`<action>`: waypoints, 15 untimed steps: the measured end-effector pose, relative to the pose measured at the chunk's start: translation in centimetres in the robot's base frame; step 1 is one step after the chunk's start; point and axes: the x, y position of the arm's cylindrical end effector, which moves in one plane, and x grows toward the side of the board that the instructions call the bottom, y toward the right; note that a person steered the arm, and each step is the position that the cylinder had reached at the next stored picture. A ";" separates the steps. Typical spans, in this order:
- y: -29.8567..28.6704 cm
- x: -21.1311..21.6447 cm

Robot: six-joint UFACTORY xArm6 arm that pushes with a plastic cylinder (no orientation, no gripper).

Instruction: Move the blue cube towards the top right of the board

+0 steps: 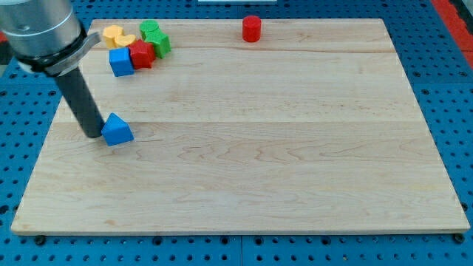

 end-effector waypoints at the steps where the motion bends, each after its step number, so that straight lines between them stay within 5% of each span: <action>1: -0.7 1.6; 3: 5.2 0.7; 7: 6.0 -6.2; 12: 27.3 -10.0; 15: 38.0 -15.7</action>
